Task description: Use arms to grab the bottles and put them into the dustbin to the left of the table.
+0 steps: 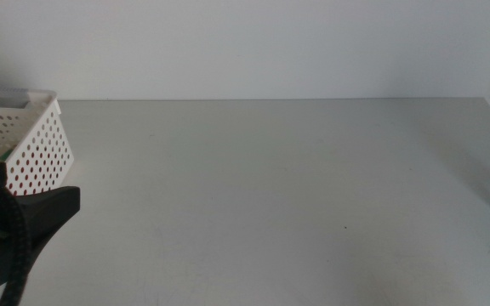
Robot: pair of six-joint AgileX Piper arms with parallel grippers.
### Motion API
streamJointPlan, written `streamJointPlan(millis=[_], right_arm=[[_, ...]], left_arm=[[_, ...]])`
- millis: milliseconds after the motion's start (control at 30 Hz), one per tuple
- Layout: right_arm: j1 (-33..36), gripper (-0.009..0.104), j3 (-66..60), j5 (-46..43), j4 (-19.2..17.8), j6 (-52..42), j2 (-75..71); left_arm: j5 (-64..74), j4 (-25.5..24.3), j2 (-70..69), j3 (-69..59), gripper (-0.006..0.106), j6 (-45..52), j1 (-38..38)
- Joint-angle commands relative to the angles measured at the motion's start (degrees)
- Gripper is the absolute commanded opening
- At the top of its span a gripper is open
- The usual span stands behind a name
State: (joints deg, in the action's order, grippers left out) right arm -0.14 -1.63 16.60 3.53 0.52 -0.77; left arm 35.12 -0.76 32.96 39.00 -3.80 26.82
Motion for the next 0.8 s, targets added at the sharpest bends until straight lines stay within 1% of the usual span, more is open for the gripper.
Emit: streamJointPlan(millis=[0, 133, 567, 667, 767], right_arm=[[-0.30, 0.071, 0.57, -4.00, -2.04, -1.38, -1.27], [-0.30, 0.071, 0.57, -4.30, -3.53, -4.48, -1.27], [-0.37, 0.071, 0.57, -6.94, -3.53, -5.66, -1.17], [-0.50, 0.071, 0.57, -11.38, -3.53, -5.66, 1.70], [-0.50, 0.071, 0.57, -19.36, -3.53, -5.66, 7.84]], left_arm=[[-4.27, 0.00, 0.10, 1.49, 0.094, -0.73, 0.06], [-4.27, 0.00, 0.10, 1.49, 0.094, -0.73, 0.06], [-4.27, 0.00, 0.10, 1.49, 0.094, -0.73, 0.06], [-4.27, 0.00, 0.10, 1.49, 0.094, -0.73, 0.06], [-4.27, 0.00, 0.10, 1.49, 0.094, -0.73, 0.06]])
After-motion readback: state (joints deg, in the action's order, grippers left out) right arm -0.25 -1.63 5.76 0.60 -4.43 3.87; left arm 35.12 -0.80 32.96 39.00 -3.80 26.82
